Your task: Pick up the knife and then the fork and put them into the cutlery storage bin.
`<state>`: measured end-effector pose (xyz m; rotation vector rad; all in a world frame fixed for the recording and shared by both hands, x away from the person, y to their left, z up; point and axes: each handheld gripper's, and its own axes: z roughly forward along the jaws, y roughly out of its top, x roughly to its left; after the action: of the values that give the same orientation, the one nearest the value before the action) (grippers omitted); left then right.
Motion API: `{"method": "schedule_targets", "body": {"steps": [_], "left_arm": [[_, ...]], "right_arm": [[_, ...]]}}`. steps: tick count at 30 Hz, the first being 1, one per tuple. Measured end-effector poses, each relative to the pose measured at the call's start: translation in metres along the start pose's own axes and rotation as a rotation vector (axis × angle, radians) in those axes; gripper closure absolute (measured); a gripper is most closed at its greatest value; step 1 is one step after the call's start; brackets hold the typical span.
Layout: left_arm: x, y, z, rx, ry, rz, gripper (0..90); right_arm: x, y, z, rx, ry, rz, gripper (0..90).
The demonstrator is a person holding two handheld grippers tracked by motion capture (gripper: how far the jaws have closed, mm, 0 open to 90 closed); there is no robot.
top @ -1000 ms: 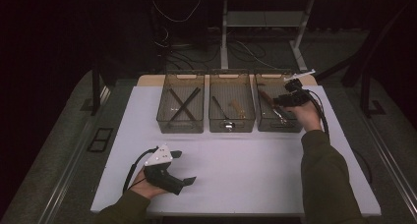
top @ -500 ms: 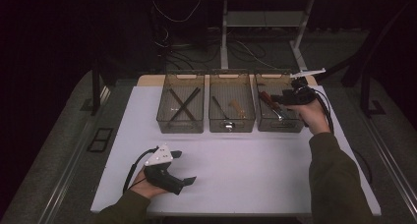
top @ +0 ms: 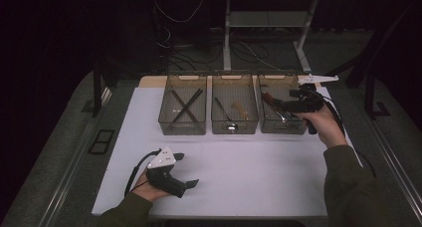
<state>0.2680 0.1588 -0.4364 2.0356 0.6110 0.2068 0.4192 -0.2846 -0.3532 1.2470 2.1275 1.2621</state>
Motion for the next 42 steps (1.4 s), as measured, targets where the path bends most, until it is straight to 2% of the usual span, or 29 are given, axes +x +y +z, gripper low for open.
{"method": "schedule_targets", "body": {"steps": [13, 18, 24, 27, 33, 42], "left_arm": [[0.000, 0.000, -0.001, 0.000, 0.004, 0.004, 0.0], [0.001, 0.000, -0.001, -0.001, 0.007, 0.003, 0.0], [0.001, 0.000, -0.002, -0.003, 0.008, 0.014, 0.0], [0.003, 0.000, -0.001, -0.006, 0.008, 0.013, 0.0], [0.006, 0.001, -0.003, -0.002, 0.004, 0.015, 0.0], [0.006, 0.000, -0.004, 0.003, 0.002, 0.020, 0.0]], "right_arm": [[0.028, -0.037, -0.025, -0.011, 0.046, -0.080, 12.6], [0.037, -0.053, -0.034, -0.027, 0.081, -0.085, 12.6], [0.049, -0.080, -0.043, -0.062, 0.080, -0.096, 12.6], [0.053, -0.091, -0.045, -0.053, 0.070, -0.108, 12.6], [0.060, -0.109, -0.052, -0.067, 0.078, -0.105, 12.7], [0.072, -0.127, -0.058, -0.051, 0.097, -0.127, 12.6]]}}
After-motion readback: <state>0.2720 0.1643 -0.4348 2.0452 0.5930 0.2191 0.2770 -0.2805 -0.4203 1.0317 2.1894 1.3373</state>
